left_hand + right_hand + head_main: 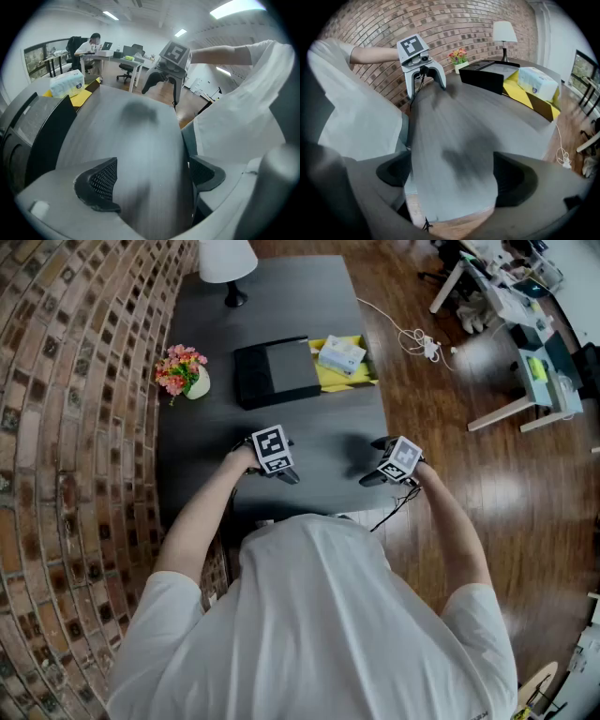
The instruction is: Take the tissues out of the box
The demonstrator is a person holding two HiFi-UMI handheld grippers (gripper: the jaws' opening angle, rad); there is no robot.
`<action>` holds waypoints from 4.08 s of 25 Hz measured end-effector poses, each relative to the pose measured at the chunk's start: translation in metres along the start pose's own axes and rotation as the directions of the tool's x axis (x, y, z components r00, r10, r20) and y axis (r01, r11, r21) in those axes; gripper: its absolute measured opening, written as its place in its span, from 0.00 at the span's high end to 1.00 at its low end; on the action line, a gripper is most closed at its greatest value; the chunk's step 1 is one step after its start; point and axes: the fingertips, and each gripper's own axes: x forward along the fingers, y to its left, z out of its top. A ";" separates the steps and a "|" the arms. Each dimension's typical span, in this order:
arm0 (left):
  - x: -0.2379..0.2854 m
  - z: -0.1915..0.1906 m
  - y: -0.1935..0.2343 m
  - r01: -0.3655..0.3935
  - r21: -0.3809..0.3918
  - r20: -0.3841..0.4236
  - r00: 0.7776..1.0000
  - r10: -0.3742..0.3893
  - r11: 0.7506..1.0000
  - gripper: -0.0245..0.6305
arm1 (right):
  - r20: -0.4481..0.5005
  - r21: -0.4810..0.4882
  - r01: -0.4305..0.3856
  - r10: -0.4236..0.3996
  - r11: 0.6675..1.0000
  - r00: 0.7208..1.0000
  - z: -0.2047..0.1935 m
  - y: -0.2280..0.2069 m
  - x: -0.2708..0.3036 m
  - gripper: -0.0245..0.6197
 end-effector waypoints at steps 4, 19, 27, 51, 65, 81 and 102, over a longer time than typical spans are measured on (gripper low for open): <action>0.000 0.017 0.002 0.001 -0.041 0.056 0.998 0.002 0.999 0.23 | 0.044 0.025 0.037 -0.038 0.999 0.998 -0.013 -0.012 -0.020 0.10; -0.009 0.062 0.032 -0.093 -0.071 0.195 0.975 0.106 0.993 0.23 | 0.179 0.183 0.176 -0.208 0.967 0.962 -0.071 -0.077 -0.101 0.11; -0.025 0.072 0.049 -0.144 -0.129 0.288 0.941 0.176 0.981 0.23 | 0.204 0.189 0.216 -0.254 0.958 0.946 -0.071 -0.110 -0.130 0.13; -0.089 0.066 0.072 -0.268 -0.368 0.470 0.773 0.427 0.890 0.23 | 0.218 0.001 0.216 -0.211 0.976 0.953 0.024 -0.205 -0.160 0.13; -0.117 0.070 0.074 -0.274 -0.496 0.547 0.638 0.541 0.824 0.23 | 0.219 -0.132 0.173 -0.142 0.976 0.965 0.114 -0.230 -0.136 0.13; -0.121 0.081 0.067 -0.252 -0.579 0.585 0.534 0.610 0.776 0.23 | 0.195 -0.093 0.167 -0.147 0.981 0.970 0.171 -0.264 -0.098 0.14; -0.128 0.084 0.067 -0.238 -0.626 0.605 0.452 0.655 0.743 0.23 | 0.112 -0.074 0.277 -0.268 0.958 0.957 0.202 -0.301 -0.034 0.14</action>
